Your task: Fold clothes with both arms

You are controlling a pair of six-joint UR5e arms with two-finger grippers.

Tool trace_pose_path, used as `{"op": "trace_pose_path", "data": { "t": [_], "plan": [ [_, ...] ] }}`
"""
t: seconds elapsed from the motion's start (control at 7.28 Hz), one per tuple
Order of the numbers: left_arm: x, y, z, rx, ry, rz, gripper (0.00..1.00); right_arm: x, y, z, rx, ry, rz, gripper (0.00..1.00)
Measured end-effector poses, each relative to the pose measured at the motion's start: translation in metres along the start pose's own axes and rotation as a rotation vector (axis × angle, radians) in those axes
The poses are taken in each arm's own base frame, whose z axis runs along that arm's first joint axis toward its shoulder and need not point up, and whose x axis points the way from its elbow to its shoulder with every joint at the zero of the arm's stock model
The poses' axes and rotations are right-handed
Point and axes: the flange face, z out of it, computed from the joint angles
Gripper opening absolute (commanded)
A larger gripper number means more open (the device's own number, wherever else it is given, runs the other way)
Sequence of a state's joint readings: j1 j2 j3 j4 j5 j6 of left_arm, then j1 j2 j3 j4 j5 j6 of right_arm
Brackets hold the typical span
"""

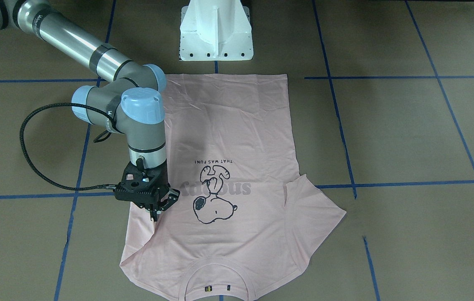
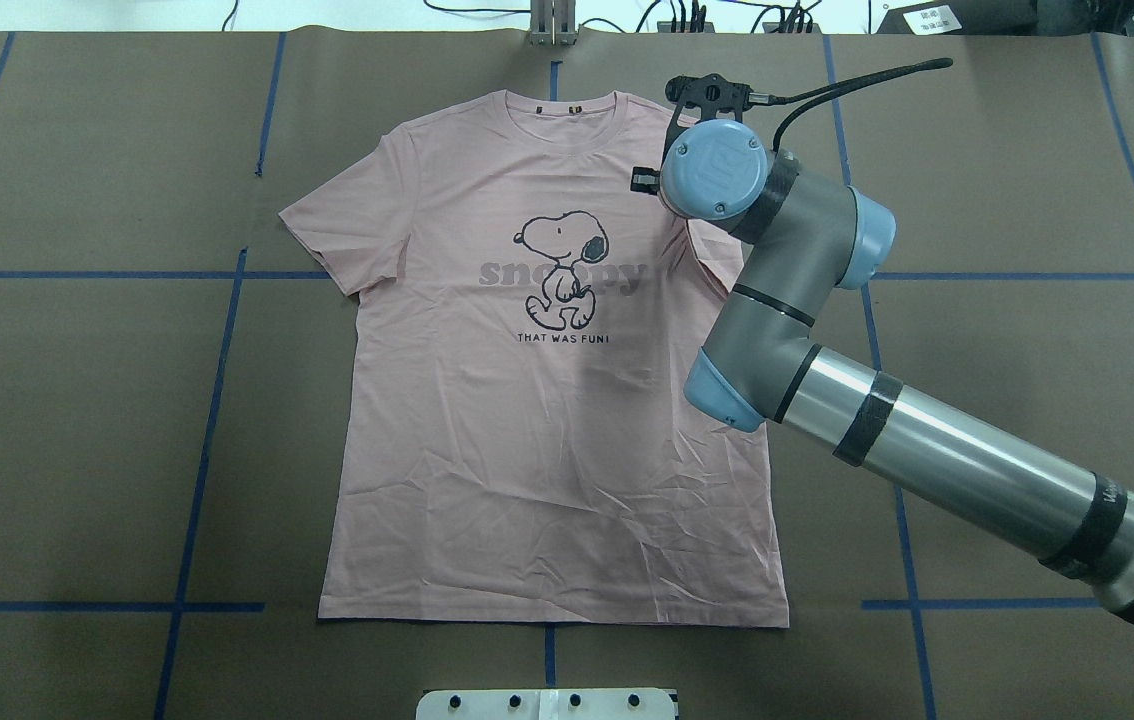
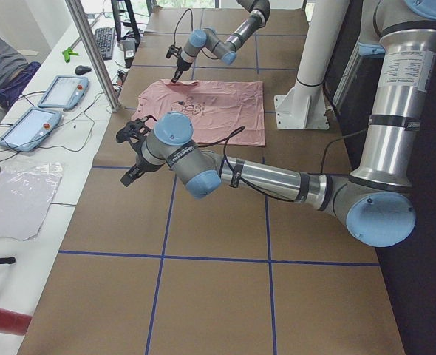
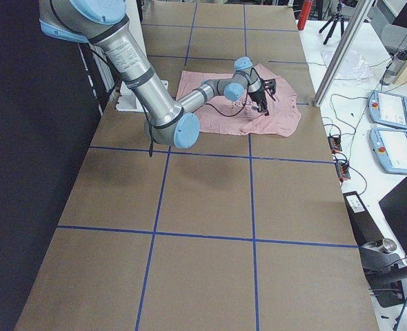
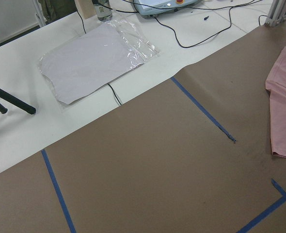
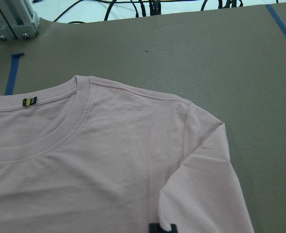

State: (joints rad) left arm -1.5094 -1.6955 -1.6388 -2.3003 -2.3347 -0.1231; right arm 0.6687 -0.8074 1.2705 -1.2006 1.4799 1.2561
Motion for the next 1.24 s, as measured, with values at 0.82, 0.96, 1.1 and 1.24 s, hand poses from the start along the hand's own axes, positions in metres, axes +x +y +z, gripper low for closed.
{"op": "trace_pose_path", "data": {
  "t": [0.82, 0.96, 1.1, 1.24],
  "plan": [
    [0.040, -0.010, 0.038, 0.003, 0.078, 0.025, 0.94, 0.075, -0.108, -0.040, -0.166, -0.124, -0.138, 1.00],
    [0.061, -0.015, 0.061, -0.015, 0.105, -0.030, 0.83, 0.127, -0.137, -0.059, -0.198, -0.167, -0.166, 1.00],
    [0.084, -0.022, 0.084, -0.029, 0.104, -0.104, 0.66, 0.189, -0.159, -0.072, -0.224, -0.199, -0.211, 1.00],
    [0.113, -0.033, 0.113, -0.034, 0.089, -0.177, 0.53, 0.260, -0.172, -0.078, -0.241, -0.209, -0.273, 1.00]
  ]
}}
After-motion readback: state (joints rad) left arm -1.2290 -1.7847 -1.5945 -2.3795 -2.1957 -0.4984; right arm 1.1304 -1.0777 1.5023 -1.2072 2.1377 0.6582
